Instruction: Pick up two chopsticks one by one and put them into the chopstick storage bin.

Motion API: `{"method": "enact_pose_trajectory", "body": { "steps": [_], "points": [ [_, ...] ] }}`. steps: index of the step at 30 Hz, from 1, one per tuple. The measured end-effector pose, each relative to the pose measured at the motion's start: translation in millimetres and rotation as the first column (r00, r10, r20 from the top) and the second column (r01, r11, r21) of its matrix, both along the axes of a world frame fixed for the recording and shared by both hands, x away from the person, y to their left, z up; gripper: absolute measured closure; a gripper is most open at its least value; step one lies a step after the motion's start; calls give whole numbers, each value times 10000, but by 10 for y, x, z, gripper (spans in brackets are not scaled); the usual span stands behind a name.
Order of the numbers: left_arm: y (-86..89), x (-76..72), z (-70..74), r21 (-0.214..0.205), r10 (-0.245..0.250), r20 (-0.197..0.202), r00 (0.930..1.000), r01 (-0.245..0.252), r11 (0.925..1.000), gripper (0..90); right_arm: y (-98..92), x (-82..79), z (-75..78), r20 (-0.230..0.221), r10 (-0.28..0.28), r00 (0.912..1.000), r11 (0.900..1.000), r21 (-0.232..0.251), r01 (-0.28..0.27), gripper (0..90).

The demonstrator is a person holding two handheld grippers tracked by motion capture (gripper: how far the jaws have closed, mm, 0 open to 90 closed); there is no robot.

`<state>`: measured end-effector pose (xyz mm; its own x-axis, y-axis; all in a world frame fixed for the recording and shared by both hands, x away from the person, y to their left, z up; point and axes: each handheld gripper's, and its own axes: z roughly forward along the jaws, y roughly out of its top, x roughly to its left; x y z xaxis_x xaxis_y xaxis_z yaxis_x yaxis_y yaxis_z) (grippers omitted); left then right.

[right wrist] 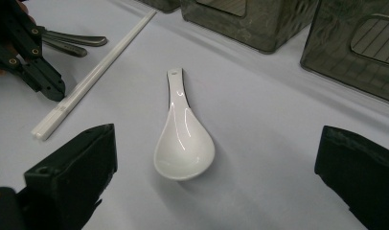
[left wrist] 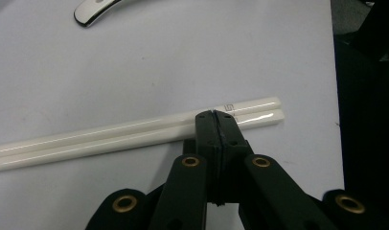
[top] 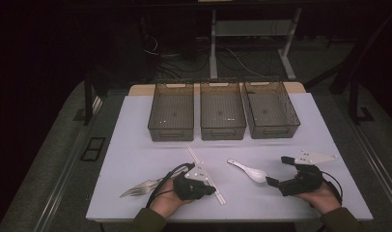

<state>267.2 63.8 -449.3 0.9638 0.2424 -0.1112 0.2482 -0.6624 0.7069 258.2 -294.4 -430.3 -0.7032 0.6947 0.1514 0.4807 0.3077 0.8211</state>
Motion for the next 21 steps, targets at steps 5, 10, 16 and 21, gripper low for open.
{"method": "enact_pose_trajectory", "body": {
  "steps": [5,10,16,21],
  "points": [
    [-66,14,-3,-1,-106,58,9999,106,9999,892,3,0,-1,-11,8,10000,10000,-20,-8,8],
    [-109,42,-5,-14,-176,82,9998,176,9998,892,2,1,-2,-7,2,10000,10000,-15,-2,9],
    [-199,92,-9,-85,-279,108,9996,280,9996,892,1,1,-1,-13,5,10000,10000,-19,-5,8],
    [-258,117,-16,-109,-327,112,9994,328,9994,892,-1,1,-1,-21,-14,10000,10000,-6,14,8]
  ]
}}
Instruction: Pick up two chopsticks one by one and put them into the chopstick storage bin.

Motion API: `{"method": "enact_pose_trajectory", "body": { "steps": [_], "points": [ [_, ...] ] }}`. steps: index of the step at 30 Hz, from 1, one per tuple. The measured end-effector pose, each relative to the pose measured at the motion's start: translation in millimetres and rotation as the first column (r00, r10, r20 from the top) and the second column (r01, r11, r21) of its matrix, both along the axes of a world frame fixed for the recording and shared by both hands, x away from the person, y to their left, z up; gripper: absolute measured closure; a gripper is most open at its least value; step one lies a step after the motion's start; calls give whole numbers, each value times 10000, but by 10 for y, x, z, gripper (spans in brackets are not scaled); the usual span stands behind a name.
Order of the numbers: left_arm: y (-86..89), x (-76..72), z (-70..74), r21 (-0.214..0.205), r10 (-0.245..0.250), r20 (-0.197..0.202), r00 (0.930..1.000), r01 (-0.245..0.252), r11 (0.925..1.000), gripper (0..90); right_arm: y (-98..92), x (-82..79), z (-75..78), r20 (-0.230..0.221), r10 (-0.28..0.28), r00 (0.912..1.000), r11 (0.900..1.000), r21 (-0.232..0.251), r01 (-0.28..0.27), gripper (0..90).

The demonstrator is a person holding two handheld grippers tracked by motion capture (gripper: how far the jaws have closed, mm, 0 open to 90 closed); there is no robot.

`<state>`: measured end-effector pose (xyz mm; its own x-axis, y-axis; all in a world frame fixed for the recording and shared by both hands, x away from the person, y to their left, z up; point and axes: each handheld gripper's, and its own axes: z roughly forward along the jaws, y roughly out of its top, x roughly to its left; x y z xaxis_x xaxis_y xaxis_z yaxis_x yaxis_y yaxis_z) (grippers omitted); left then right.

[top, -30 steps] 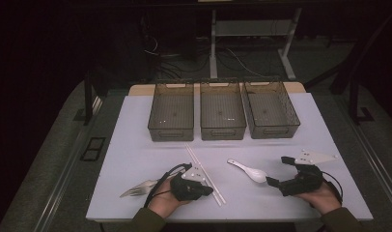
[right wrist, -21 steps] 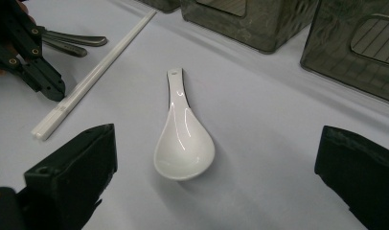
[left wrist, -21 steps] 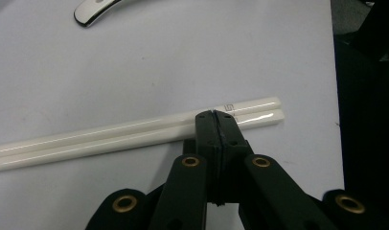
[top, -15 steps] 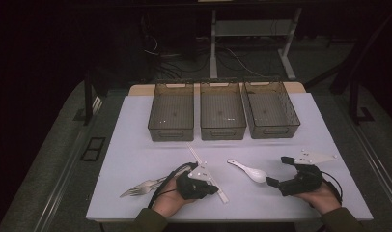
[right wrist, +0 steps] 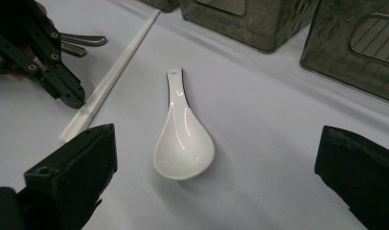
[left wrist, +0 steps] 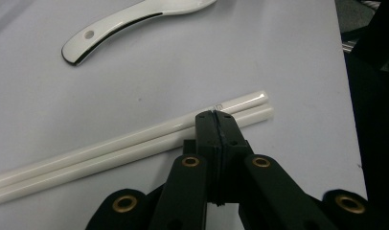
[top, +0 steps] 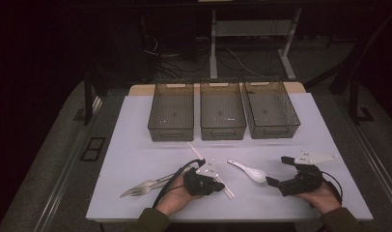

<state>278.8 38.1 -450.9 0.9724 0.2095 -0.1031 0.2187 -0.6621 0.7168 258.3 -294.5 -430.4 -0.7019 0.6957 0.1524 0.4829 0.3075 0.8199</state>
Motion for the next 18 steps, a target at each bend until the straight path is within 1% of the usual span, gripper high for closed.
{"method": "enact_pose_trajectory", "body": {
  "steps": [9,10,13,14,15,16,18],
  "points": [
    [-120,39,-7,-60,-67,140,9999,68,10000,893,-2,1,0,10,-9,10000,10000,-4,9,9],
    [-132,46,-6,-20,-93,171,9998,94,10000,892,-2,1,0,6,-13,10000,10000,-3,13,8],
    [-184,57,-12,-138,-51,129,9999,53,9999,892,-3,0,1,5,-9,10000,10000,-6,9,8],
    [-199,77,-12,-106,-146,308,9994,150,9998,892,-4,0,1,4,-9,10000,10000,-8,9,9],
    [-206,92,-8,19,-315,396,9987,315,9995,892,-5,0,1,-1,-9,10000,10000,-4,9,9],
    [-220,92,-12,-46,-254,361,9990,256,9997,892,-5,0,2,0,-13,10000,10000,-2,13,9],
    [-230,101,-13,-54,-283,393,9988,285,9996,893,-6,1,2,0,-13,10000,10000,-4,13,9]
  ]
}}
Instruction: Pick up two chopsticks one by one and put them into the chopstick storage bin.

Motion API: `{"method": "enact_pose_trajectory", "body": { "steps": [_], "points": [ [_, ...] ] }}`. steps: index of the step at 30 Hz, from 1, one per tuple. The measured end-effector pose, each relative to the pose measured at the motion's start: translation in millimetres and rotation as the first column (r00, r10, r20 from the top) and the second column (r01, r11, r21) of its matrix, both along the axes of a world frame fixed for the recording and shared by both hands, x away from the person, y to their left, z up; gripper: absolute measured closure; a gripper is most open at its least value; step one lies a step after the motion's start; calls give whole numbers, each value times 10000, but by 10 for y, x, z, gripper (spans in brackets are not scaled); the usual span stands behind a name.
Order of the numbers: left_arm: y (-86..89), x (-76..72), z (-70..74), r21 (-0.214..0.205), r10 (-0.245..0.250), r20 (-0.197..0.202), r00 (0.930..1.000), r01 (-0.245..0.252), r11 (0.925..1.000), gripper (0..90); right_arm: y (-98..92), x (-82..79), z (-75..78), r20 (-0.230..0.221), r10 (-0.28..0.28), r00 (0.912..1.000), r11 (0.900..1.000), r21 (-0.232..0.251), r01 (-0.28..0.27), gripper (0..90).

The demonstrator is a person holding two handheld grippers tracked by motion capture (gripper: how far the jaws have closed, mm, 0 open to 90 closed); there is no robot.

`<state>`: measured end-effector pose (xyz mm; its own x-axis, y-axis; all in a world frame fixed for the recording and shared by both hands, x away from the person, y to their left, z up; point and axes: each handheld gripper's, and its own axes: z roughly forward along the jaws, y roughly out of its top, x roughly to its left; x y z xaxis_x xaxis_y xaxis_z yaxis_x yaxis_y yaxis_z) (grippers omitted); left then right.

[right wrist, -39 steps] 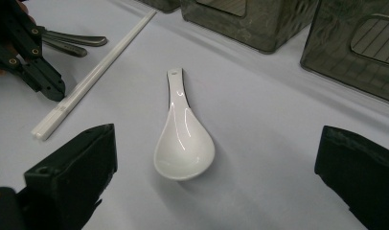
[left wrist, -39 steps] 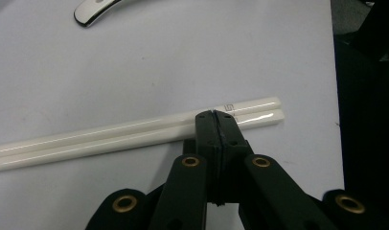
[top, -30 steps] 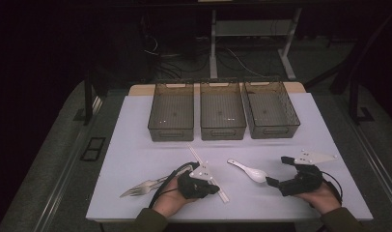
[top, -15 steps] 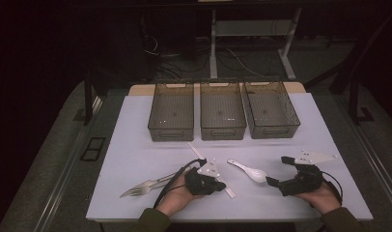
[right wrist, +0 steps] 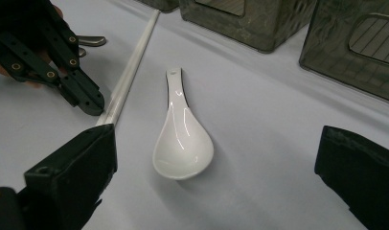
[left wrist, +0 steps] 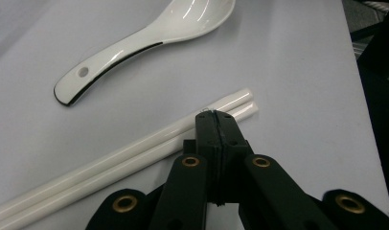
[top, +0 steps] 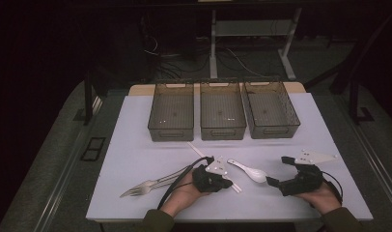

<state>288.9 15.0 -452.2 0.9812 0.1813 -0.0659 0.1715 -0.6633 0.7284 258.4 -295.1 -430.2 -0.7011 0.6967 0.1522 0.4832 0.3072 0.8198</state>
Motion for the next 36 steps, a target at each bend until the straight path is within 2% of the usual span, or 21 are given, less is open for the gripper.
{"method": "enact_pose_trajectory", "body": {
  "steps": [17,26,29,33,34,36],
  "points": [
    [-194,120,-36,-384,186,83,9998,-183,9991,892,-2,-2,2,-9,-9,10000,10000,13,9,9],
    [-223,140,-34,-421,156,61,9999,-154,9990,892,-9,-2,4,11,-12,10000,10000,38,12,8],
    [-184,120,21,-625,107,-66,9999,-111,9980,890,-10,-5,6,26,-8,10000,10000,61,8,8],
    [-79,69,125,-895,202,-74,9998,-208,9958,818,-21,-10,13,39,-3,10000,10000,68,3,8],
    [-28,53,154,-1075,323,-229,9992,-346,9936,786,-24,-9,13,38,-23,10000,10000,77,23,8],
    [177,8,231,-1310,659,-272,9975,-690,9890,736,-26,-9,14,33,-33,10000,9999,102,33,8]
  ]
}}
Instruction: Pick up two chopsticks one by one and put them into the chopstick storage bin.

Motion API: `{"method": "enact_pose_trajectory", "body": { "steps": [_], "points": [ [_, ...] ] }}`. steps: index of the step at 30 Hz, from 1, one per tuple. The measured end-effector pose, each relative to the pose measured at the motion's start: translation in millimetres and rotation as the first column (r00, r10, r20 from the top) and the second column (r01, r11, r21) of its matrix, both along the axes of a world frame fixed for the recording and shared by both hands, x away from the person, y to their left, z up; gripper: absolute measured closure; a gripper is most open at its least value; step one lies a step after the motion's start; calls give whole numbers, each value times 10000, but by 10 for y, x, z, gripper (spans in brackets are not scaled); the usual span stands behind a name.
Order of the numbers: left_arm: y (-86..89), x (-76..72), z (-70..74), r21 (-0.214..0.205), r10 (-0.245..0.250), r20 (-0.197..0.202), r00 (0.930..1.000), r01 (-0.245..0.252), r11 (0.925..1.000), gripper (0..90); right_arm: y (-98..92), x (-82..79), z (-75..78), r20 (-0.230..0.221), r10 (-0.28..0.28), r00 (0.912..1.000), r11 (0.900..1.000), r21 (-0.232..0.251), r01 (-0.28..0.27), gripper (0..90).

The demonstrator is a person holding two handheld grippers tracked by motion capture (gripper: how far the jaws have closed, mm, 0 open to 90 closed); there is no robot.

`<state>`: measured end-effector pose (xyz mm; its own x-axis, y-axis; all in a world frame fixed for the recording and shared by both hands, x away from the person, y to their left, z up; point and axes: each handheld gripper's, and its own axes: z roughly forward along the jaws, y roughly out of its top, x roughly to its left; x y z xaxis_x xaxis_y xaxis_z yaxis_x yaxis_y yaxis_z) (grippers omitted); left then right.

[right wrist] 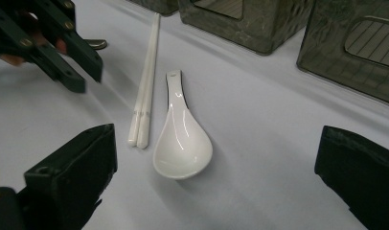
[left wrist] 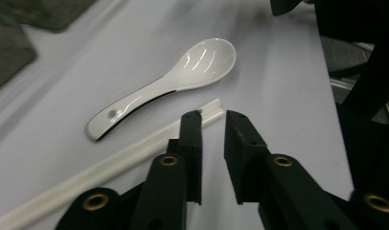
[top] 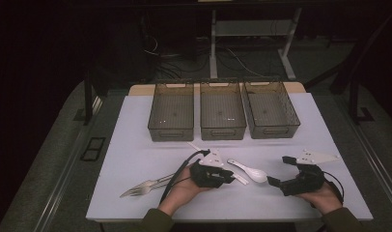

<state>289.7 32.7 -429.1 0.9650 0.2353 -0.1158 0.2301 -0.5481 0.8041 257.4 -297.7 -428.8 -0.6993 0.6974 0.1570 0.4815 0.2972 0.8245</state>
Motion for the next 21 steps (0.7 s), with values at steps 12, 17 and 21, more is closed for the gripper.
{"method": "enact_pose_trajectory", "body": {
  "steps": [12,17,21],
  "points": [
    [764,-159,75,-842,1452,-10,9894,-1447,9859,445,4,0,-2,-114,-50,9999,10000,-9,50,9],
    [1013,-236,60,-957,2050,306,9783,-2012,9749,314,5,1,-5,-102,-47,9999,10000,-32,47,8],
    [1150,-268,29,-1090,2572,277,9660,-2529,9613,103,9,3,-7,-192,-72,9998,9999,-125,70,9]
  ]
}}
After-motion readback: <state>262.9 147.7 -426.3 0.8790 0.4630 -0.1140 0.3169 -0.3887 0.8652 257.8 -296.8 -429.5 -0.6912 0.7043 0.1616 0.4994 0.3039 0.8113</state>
